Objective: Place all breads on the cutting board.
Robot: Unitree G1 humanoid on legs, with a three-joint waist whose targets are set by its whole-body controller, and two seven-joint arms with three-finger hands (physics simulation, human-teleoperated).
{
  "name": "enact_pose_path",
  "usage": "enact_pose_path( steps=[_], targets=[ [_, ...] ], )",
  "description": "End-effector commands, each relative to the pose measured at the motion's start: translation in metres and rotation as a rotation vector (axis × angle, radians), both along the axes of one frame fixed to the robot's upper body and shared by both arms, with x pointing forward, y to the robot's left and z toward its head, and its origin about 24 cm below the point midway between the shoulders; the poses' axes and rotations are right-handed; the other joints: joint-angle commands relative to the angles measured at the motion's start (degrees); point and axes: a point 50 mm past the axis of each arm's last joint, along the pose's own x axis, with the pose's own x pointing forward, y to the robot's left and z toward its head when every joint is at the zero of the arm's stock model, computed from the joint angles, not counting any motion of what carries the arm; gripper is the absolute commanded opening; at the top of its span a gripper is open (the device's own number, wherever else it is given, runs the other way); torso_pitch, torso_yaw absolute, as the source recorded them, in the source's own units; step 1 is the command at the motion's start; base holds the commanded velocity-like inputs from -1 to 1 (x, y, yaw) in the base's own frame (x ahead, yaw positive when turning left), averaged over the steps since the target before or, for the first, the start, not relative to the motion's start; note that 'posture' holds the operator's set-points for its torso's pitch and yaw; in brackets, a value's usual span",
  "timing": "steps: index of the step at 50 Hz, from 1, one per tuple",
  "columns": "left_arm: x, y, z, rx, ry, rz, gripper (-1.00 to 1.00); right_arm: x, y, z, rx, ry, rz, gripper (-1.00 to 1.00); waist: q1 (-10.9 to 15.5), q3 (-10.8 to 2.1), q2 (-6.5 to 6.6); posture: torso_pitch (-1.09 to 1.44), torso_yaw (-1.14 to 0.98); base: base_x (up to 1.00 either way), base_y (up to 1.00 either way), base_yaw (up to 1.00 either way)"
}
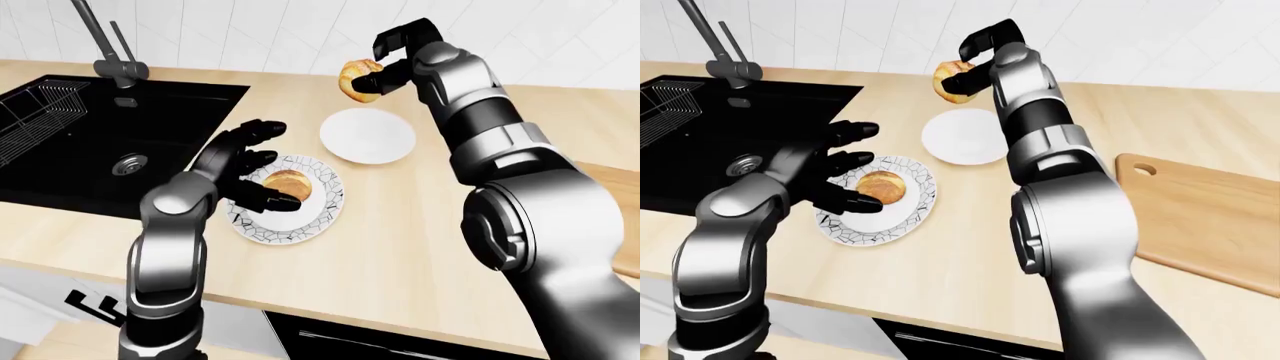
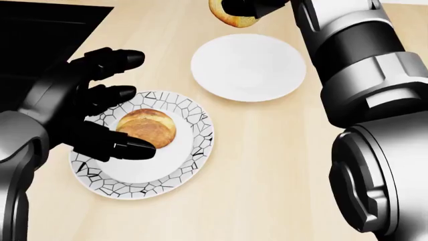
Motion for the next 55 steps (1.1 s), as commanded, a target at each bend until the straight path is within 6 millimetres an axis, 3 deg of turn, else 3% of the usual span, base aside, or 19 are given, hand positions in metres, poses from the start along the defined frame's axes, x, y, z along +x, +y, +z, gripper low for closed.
enact_pose_path(
  steps=[1,11,16,44,55],
  targets=[
    [-0.002,0.001,0.018,0.011,-0.088,0.0,0.55,-0.004,0.003,0.032,0.001,-0.119,0.012,-1.0,0.0,-1.82,0.09,0.0,0.0,0.0,0.0,0.0],
    [-0.003,0.0,0.017,0.006,-0.088,-0.004,0.54,-0.004,0.004,0.031,0.0,-0.116,0.016,-1.0,0.0,-1.81,0.01,0.0,0.0,0.0,0.0,0.0],
    [-0.003,-0.001,0.016,0.002,-0.085,-0.005,0.31,-0.003,0.004,0.028,0.002,-0.114,0.016,-1.0,0.1,-1.8,-0.06,0.0,0.0,0.0,0.0,0.0],
    [-0.005,-0.006,0.003,0.027,-0.073,-0.021,0.26,-0.002,0.006,0.022,0.013,-0.107,0.021,-1.0,0.2,-2.02,-0.17,0.0,0.0,0.0,0.0,0.0],
    [-0.005,-0.004,0.002,0.025,-0.076,-0.011,-0.02,-0.002,0.009,0.023,0.012,-0.108,0.029,-1.0,0.2,-2.08,-0.16,0.0,0.0,0.0,0.0,0.0]
  ],
)
